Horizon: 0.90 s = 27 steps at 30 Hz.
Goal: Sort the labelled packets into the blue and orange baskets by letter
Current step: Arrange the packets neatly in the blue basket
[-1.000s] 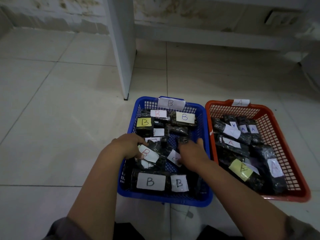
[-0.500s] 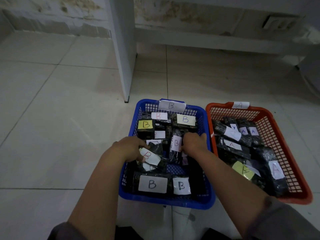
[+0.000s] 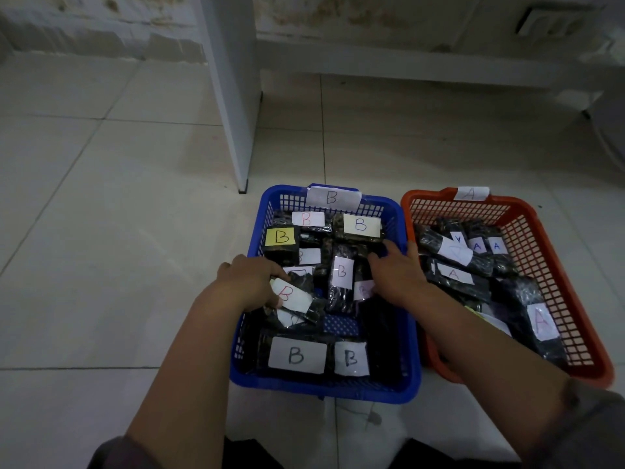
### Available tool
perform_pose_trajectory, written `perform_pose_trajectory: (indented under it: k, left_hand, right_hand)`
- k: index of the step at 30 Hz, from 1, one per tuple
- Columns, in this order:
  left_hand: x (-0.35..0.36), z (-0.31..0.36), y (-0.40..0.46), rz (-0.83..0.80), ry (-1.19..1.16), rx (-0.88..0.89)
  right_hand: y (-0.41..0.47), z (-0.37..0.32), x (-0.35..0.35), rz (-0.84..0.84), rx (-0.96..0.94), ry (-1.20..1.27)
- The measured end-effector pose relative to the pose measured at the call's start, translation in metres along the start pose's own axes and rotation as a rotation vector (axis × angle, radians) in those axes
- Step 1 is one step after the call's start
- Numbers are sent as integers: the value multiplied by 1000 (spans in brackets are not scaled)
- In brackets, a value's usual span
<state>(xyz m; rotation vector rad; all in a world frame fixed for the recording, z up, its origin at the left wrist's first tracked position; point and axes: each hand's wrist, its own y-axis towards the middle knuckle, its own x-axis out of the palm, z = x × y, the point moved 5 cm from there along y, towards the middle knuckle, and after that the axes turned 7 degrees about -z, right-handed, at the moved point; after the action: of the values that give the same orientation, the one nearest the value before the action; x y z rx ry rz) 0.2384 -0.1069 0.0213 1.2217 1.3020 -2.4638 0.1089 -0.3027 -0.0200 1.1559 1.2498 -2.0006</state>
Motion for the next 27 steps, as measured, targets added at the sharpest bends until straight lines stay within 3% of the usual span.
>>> perform_pose_trajectory:
  k: [5,12,19,27]
  left_hand:
    - [-1,2,-2,19,22,0]
    - [0,0,-2,-1,-21,-2]
    - [-1,1,-1,-6,-10,-5]
    - [1,0,0,-1,-9,0]
  right_hand:
    - [1,4,-11,-41,1,170]
    - [3,-4,-9,56,81,240]
    - [8,-4,-10,0,134,248]
    - [2,16,-21,57,206,508]
